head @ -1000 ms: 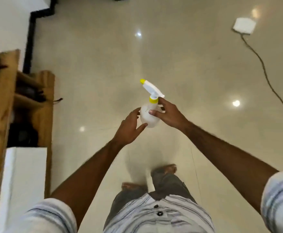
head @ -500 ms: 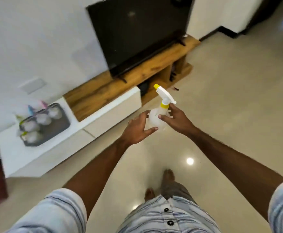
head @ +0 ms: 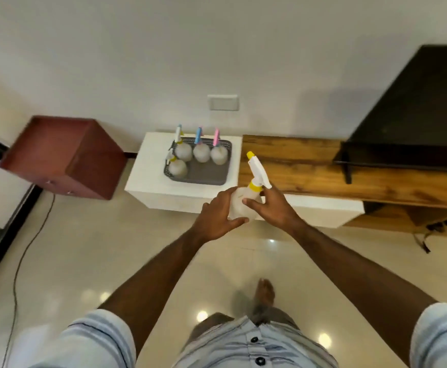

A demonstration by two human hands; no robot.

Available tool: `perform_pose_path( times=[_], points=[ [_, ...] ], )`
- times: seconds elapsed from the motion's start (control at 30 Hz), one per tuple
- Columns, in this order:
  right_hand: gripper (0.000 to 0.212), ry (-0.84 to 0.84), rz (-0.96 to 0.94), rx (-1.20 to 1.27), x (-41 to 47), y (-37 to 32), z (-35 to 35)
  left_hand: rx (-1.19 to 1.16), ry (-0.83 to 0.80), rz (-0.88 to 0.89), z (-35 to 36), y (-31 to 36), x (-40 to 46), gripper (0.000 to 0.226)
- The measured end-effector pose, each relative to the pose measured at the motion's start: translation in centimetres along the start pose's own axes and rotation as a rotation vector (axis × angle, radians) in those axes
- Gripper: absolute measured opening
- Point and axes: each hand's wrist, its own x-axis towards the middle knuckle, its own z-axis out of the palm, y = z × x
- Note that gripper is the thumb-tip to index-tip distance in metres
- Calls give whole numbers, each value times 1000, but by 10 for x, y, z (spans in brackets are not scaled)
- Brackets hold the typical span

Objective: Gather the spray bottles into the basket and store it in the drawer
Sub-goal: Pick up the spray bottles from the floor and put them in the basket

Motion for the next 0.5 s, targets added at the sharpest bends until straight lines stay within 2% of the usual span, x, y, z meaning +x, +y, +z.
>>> perform_pose_path(
  times=[0.17,0.27,0.4,0.5],
  points=[
    [47,-176,-26,-55,96,-20,47,-7,80,-163,-38,-53,32,94],
    [44,-203,-39,-78,145,-23,74,-29,77,-209,-60,-87,54,93],
    [50,-180,14,-117,213,-18,120,-32,-5,-182,-94,-151,96,87],
    [57,-119,87,-139,263,-10,157,-4,32,-100,-129,-213,126,65]
  ],
)
